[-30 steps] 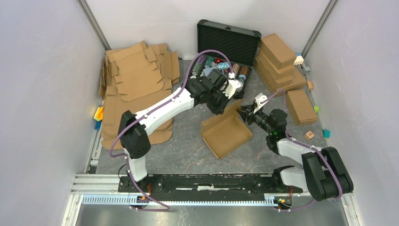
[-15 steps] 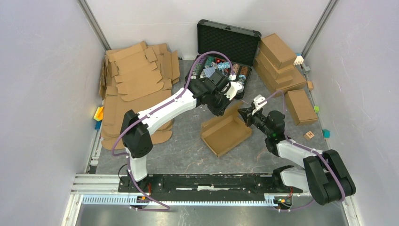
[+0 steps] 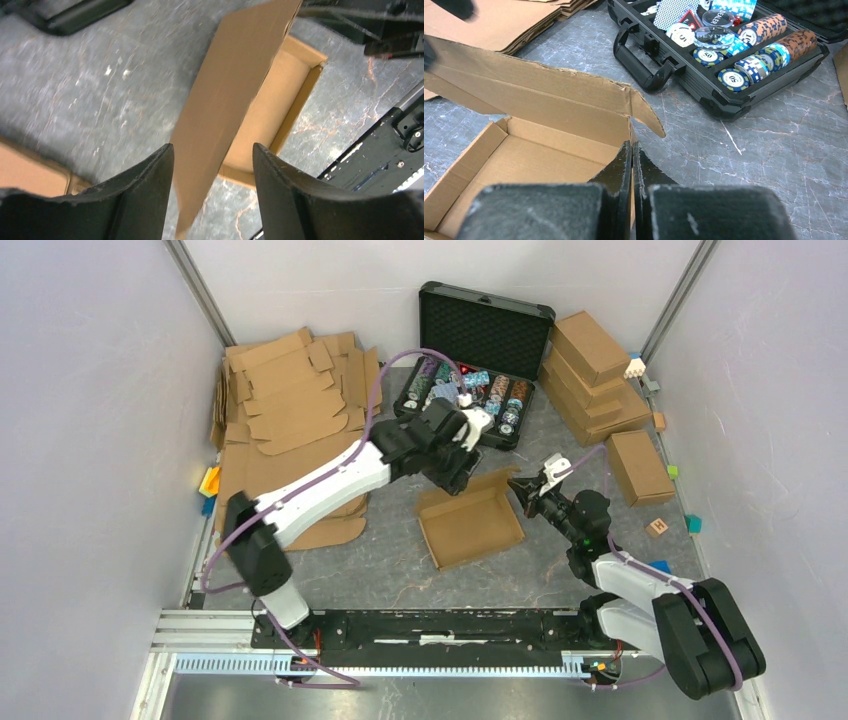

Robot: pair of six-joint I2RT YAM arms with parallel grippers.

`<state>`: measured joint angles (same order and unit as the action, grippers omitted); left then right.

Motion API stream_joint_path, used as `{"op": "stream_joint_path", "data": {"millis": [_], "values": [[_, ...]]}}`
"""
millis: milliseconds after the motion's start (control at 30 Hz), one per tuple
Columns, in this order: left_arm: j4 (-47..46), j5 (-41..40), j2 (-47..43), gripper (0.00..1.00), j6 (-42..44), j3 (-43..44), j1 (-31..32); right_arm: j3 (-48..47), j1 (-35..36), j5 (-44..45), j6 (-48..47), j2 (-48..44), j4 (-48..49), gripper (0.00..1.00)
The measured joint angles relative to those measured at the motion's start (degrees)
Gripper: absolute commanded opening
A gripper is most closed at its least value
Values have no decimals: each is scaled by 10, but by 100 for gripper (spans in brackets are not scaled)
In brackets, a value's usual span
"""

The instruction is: Fold the paper box

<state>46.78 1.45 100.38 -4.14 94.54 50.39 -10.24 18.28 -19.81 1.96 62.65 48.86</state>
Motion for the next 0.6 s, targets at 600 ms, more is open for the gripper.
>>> {"op": "stream_joint_path", "data": {"millis": [600], "values": [[-181, -121, -359, 64, -83, -419, -9, 5, 9, 11, 0, -8, 1, 0]]}}
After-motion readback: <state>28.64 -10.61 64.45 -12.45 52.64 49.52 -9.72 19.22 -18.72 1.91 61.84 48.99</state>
